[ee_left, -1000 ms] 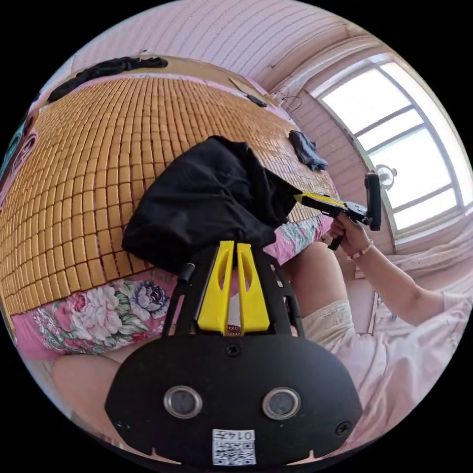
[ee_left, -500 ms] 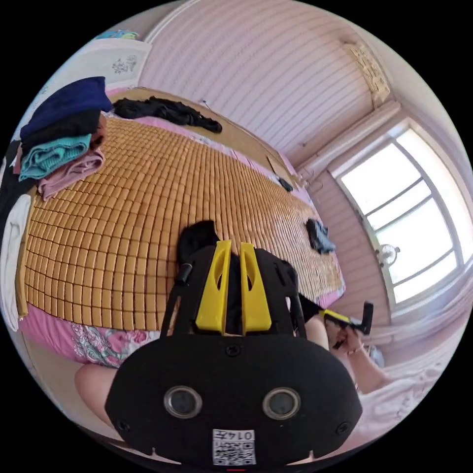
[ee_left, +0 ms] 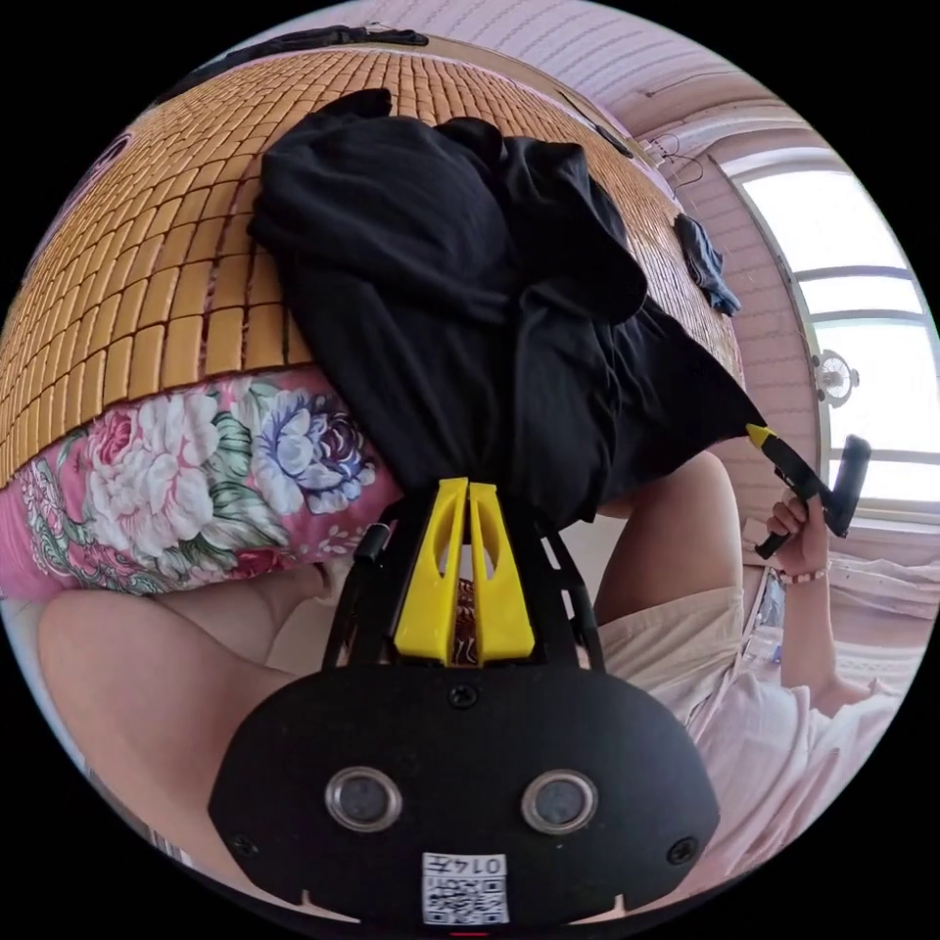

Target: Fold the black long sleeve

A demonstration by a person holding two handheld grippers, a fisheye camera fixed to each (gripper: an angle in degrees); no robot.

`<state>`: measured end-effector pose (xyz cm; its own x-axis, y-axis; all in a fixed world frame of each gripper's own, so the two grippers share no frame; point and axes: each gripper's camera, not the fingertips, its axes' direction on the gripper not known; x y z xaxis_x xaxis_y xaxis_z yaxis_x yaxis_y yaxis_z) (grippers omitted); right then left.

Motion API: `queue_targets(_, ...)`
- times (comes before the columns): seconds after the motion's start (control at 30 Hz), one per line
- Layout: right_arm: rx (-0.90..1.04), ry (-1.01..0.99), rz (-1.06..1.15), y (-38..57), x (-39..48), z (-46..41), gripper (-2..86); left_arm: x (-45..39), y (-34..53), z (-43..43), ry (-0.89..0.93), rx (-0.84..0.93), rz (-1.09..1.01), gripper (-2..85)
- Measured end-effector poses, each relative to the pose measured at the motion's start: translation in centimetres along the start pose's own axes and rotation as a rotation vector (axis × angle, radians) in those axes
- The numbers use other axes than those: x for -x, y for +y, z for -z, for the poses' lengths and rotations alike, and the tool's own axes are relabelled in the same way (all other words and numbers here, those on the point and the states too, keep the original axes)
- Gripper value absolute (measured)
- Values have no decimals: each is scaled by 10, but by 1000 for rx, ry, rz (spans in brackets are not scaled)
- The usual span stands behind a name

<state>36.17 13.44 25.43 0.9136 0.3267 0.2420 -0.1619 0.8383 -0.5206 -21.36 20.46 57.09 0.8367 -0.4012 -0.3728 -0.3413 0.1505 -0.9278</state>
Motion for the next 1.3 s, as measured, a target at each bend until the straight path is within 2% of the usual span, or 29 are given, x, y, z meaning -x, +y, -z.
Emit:
queue_targets(0.13, -66, -49, -22, 6, -6, 20, -2, -3, 8, 26, -38, -78, -67, -9)
queue_targets(0.27, -129, -143, -50, 7, -10, 35, -1, -10, 16, 74, 16, -247, -115, -9)
queue_targets(0.37, -136, -183, -30, 0, -4, 37, 0, -17, 18, 107, -21, -331, -156, -5)
queue_targets(0.47, -123, -151, -9, -3, 5, 34, 1, -19, 21, 101, -175, -283, -127, 20)
queue_targets(0.57, -115, -174, -11, 0, 10, 29, 2, -15, 24, 58, -180, -124, -86, 84)
queue_targets(0.63, -107, -179, -16, 3, 13, 27, 3, -16, 25, 33, -161, -49, -56, 90)
queue_targets(0.67, -103, -173, -17, 5, 15, 27, 3, -19, 27, 23, -199, -42, -37, 70)
queue_targets(0.7, -100, -168, -16, 6, 17, 27, 3, -27, 29, 23, -329, -54, -39, 44)
queue_targets(0.77, -108, -167, -10, 8, 20, 32, 3, -41, 32, 26, -303, -51, -149, 7)
queue_targets(0.83, -135, -172, 2, 8, 23, 41, 4, -54, 34, 44, -233, -90, -221, -2)
queue_targets(0.9, -182, -173, 9, 5, 27, 54, 5, -70, 32, 93, -210, -241, -293, -5)
queue_targets(1.0, -209, -138, -8, -4, 32, 54, 5, -73, 9, 160, -186, -454, -240, 3)
queue_targets(1.1, -110, 5, -84, -14, 26, 26, 5, -63, -10, 183, -217, -529, -144, 51)
queue_targets(1.2, 71, 114, -114, -15, 20, -13, 6, -44, -1, 161, -139, -417, -52, 61)
queue_targets(1.3, 129, 146, -121, -8, 22, -29, 6, -41, 33, 120, -136, -311, -75, 62)
